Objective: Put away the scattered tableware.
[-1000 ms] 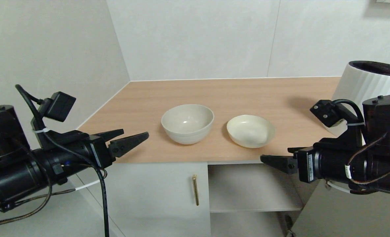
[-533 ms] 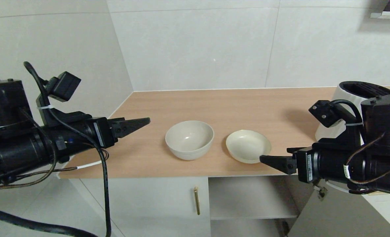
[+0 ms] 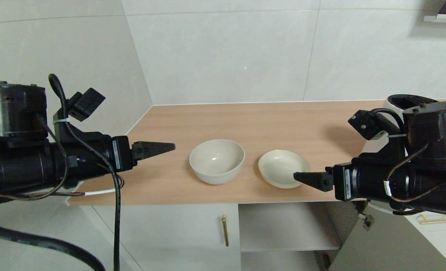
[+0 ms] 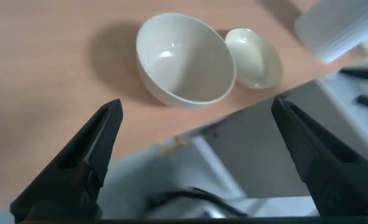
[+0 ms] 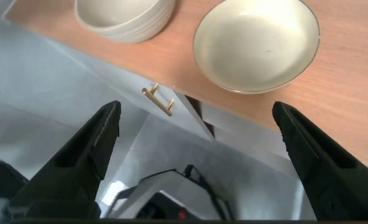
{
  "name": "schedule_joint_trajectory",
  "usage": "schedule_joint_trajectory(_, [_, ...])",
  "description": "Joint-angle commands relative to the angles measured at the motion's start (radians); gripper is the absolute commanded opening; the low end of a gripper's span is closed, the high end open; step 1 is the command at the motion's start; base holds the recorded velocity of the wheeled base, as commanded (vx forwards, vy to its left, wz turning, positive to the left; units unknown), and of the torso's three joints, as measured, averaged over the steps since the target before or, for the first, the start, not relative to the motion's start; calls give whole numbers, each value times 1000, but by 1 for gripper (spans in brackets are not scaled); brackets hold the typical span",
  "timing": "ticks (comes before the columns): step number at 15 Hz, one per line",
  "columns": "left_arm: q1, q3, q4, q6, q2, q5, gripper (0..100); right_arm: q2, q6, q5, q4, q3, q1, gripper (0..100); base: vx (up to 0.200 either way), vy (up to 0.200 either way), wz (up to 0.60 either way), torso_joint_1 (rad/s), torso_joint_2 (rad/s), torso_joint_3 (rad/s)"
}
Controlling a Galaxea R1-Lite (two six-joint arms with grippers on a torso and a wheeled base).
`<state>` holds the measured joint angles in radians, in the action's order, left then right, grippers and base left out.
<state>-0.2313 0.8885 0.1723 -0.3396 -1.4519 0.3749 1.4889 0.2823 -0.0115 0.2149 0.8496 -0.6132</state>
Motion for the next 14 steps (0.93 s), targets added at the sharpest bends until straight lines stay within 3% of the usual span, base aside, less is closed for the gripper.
schedule_joint_trajectory(1, [-5,81,-45,-105,-28,-2,100,39,83,27,-88,105,0,100,0,0,0,0,0,0])
schedule_joint_trajectory(2, [-8,98,-51,-153,-47,-2,100,45,123,28,-152,149,0,100,0,0,0,0,0,0])
schedule_joint_trajectory(4, [-10,113,-51,-194,-94,-7,100,74,143,59,-178,175,3,100,0,0,0,0,0,0])
schedule_joint_trajectory(6, [-28,138,-48,-268,-162,-44,100,131,144,133,-175,187,7,100,0,0,0,0,0,0])
schedule_joint_trajectory(9, [-57,144,-34,-282,-226,-102,100,214,153,216,-170,224,47,100,0,0,0,0,0,0])
schedule_joint_trajectory(12, [-108,156,59,-346,-338,-245,100,243,153,240,-167,227,64,100,0,0,0,0,0,0])
schedule_joint_trajectory(14, [-114,156,67,-346,-364,-254,100,243,153,240,-167,227,64,100,0,0,0,0,0,0])
